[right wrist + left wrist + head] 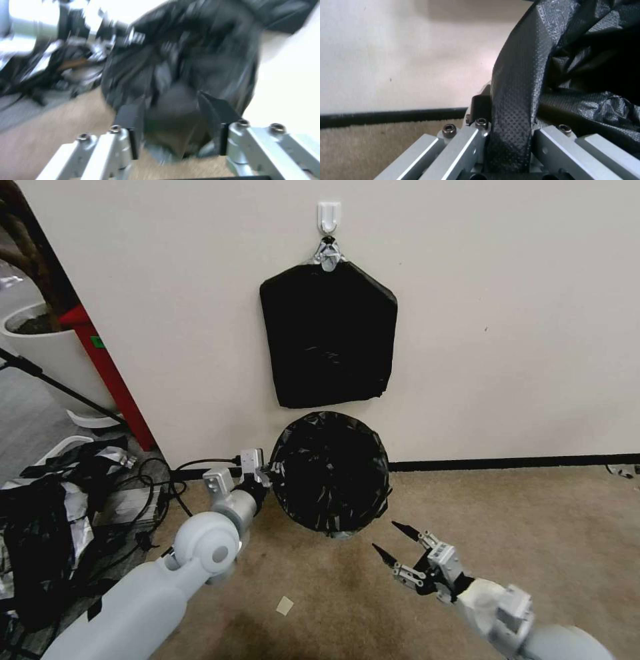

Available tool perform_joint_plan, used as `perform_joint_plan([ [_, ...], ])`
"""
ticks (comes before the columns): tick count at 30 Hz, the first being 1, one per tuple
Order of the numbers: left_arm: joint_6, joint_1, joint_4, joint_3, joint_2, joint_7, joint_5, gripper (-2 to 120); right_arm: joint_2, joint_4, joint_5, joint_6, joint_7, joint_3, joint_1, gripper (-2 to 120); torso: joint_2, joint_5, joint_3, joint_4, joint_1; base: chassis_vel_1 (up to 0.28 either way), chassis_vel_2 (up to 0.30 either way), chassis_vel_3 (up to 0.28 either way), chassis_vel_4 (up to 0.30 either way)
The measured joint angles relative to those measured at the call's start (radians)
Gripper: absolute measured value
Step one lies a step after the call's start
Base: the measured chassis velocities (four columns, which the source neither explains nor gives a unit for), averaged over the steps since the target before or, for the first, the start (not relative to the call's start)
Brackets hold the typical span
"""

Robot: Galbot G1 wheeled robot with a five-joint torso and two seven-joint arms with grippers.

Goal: Place a trash bag onto the trash bin.

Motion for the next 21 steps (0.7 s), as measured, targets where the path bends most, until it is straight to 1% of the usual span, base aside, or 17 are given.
perform_joint_plan([
  [1,0.000,0.000,0.000,0.000,0.000,0.000,0.000,3,0.000,0.000,0.000,0.000,0.000,0.000,0.000,41,0.000,0.0000,0.000,0.0000,0.000,0.000,0.000,0.000,0.000],
  [3,0.000,-0.001,-0.005,0.020,0.000,-0.007,0.037,3,0.002,0.042,0.002,-0.028,0.079,-0.009,0.022,34,0.000,0.0001,0.000,0.0001,0.000,0.000,0.000,0.000,0.000],
  [4,0.000,-0.001,-0.009,0.027,0.000,-0.010,0.048,3,0.003,0.054,0.001,-0.044,0.101,-0.017,0.034,32,0.000,0.0004,0.000,0.0002,0.000,0.000,0.000,0.000,0.000],
  [5,0.001,0.000,-0.020,0.049,-0.003,-0.027,0.078,3,0.006,0.081,0.005,-0.113,0.162,-0.061,0.085,23,0.000,0.0003,0.000,0.0002,0.000,0.000,0.000,0.000,0.000],
  [6,0.001,0.000,-0.020,0.049,-0.003,-0.027,0.078,3,0.006,0.081,0.005,-0.113,0.162,-0.061,0.085,23,0.000,0.0003,0.000,0.0002,0.000,0.000,0.000,0.000,0.000],
  [7,0.001,0.000,-0.023,0.058,-0.004,-0.033,0.088,3,0.010,0.088,0.013,-0.158,0.190,-0.089,0.114,20,0.000,0.0003,0.000,0.0003,0.000,0.000,0.000,0.000,0.000],
  [9,0.007,-0.006,-0.032,0.084,-0.010,-0.062,0.110,3,0.032,0.086,0.039,-0.300,0.264,-0.197,0.226,10,0.000,0.0004,0.000,0.0002,0.000,0.000,0.000,0.000,0.000],
  [10,0.007,-0.006,-0.032,0.084,-0.010,-0.062,0.110,3,0.032,0.086,0.039,-0.300,0.264,-0.197,0.226,10,0.000,0.0004,0.000,0.0002,0.000,0.000,0.000,0.000,0.000],
  [11,0.012,-0.011,-0.037,0.095,-0.011,-0.070,0.120,3,0.052,0.065,0.042,-0.358,0.299,-0.258,0.303,3,0.000,0.0005,0.000,0.0003,0.000,0.000,0.000,0.000,0.000],
  [12,0.014,-0.015,-0.038,0.103,-0.011,-0.072,0.129,3,0.063,0.053,0.052,-0.389,0.322,-0.293,0.346,0,0.000,0.0006,0.000,0.0003,0.000,0.000,0.000,0.000,0.000],
  [13,0.016,-0.018,-0.039,0.112,-0.011,-0.075,0.142,3,0.075,0.041,0.073,-0.426,0.348,-0.333,0.393,0,0.000,0.0006,0.000,0.0005,0.000,0.000,0.000,0.000,0.000],
  [14,0.016,-0.018,-0.039,0.112,-0.011,-0.075,0.142,3,0.075,0.041,0.073,-0.426,0.348,-0.333,0.393,0,0.000,0.0006,0.000,0.0005,0.000,0.000,0.000,0.000,0.000],
  [15,0.018,-0.024,-0.040,0.127,-0.009,-0.080,0.157,3,0.088,0.028,0.101,-0.459,0.373,-0.381,0.445,0,0.000,0.0004,0.000,0.0004,0.000,0.000,0.000,0.000,0.000],
  [17,0.021,-0.026,-0.041,0.148,-0.008,-0.081,0.179,3,0.104,0.001,0.121,-0.487,0.406,-0.442,0.508,0,0.000,0.0003,0.000,0.0004,0.000,0.000,0.000,0.000,0.000],
  [18,0.021,-0.026,-0.041,0.148,-0.008,-0.081,0.179,3,0.104,0.001,0.121,-0.487,0.406,-0.442,0.508,0,0.000,0.0003,0.000,0.0004,0.000,0.000,0.000,0.000,0.000],
  [21,0.022,-0.025,-0.040,0.169,0.000,-0.077,0.206,3,0.131,-0.039,0.201,-0.534,0.488,-0.506,0.583,0,0.000,0.0003,0.000,0.0001,0.000,0.000,0.000,0.000,0.000],
])
